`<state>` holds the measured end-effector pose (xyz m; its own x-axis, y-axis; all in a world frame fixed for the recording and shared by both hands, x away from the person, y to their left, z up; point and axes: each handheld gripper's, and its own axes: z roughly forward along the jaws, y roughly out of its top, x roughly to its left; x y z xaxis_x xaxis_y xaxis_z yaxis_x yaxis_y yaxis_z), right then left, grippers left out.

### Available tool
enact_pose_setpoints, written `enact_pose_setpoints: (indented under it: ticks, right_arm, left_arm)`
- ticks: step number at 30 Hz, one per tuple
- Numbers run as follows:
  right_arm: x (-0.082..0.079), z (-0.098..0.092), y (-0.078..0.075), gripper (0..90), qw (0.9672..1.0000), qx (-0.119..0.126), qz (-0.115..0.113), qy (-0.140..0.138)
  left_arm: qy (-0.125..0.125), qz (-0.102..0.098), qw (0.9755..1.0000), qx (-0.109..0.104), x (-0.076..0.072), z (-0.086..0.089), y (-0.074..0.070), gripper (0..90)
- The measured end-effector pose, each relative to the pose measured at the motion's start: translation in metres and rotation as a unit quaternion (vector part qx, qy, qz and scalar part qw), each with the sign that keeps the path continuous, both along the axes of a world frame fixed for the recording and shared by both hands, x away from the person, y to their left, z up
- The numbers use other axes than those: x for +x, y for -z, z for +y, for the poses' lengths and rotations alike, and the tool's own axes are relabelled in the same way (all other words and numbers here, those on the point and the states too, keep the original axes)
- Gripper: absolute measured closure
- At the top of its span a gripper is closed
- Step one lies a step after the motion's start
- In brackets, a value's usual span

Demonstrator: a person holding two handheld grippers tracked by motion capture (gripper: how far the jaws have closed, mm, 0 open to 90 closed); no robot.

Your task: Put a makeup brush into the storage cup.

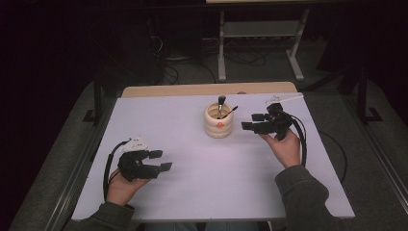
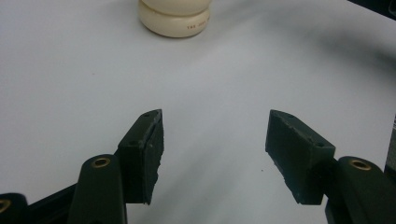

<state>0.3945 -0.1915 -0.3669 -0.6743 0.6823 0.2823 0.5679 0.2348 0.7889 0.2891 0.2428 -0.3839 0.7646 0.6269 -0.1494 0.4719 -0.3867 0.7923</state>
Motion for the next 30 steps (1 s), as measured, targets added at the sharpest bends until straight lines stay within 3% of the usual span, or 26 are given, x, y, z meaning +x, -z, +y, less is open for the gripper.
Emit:
enact_pose_setpoints:
  ticks: [30]
  right_arm:
    - [-0.039,-0.011,0.017,29.9,0.9997,-0.018,-0.013,-0.006]
  left_arm:
    - [-0.005,0.001,1.0,0.0,0.001,0.004,0.003,33.1]
